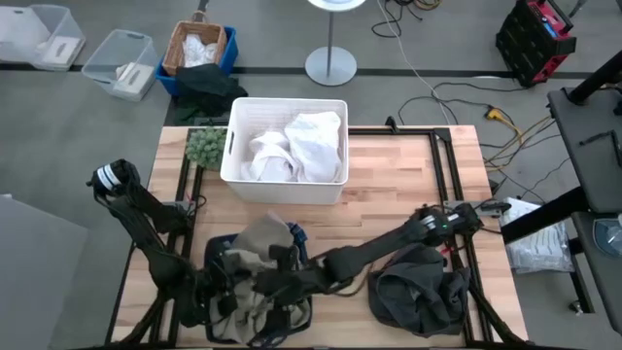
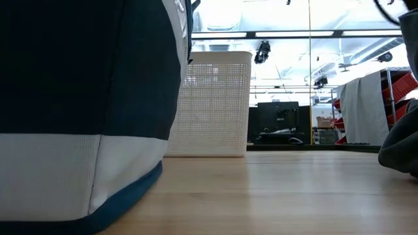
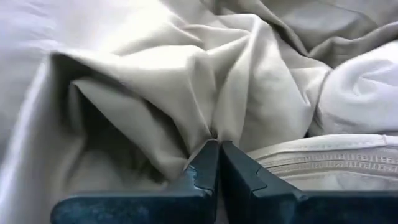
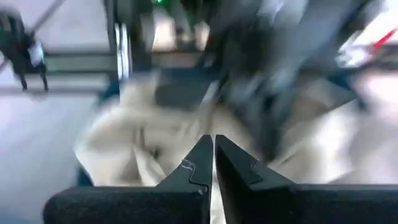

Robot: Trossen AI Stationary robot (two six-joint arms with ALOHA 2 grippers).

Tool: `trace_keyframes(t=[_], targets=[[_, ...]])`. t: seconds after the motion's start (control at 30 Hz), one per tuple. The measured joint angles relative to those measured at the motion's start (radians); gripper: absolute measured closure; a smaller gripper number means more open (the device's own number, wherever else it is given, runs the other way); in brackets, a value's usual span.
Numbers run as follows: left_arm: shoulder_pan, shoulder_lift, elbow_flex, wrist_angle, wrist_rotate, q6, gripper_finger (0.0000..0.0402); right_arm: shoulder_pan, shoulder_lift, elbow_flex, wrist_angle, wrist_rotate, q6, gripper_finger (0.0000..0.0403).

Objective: Sort clothes
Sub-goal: Put the brown shorts into the blue laundry organizer

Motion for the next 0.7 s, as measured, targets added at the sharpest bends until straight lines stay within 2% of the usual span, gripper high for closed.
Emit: trace_keyframes(t=[0.2, 0.33, 0.43, 0.57, 0.7], targets=[[-0.006, 0.006, -0.103, 0.239, 0.037, 0.067, 0.0401, -0.042, -0.104, 0.002, -0.056, 0.19, -0.063, 0.0391], [-0.014, 0.021, -0.133, 0.307, 0.066, 0.068, 0.0401, -0.127, -0.076, -0.005, -0.081, 0.135, -0.023, 0.0391], [-0.017, 0.03, -0.135, 0.306, 0.068, 0.066, 0.0401, -0.175, -0.028, -0.007, -0.14, 0.135, -0.002, 0.0391], [-0.017, 0.03, -0.136, 0.29, 0.072, 0.033, 0.0401, -0.165, 0.029, -0.01, -0.147, 0.038, -0.002, 0.0391], [-0.017, 0.031, -0.132, 0.277, 0.064, 0.029, 0.0401, -0.118, 0.058, -0.007, -0.154, 0.03, 0.066, 0.0391]])
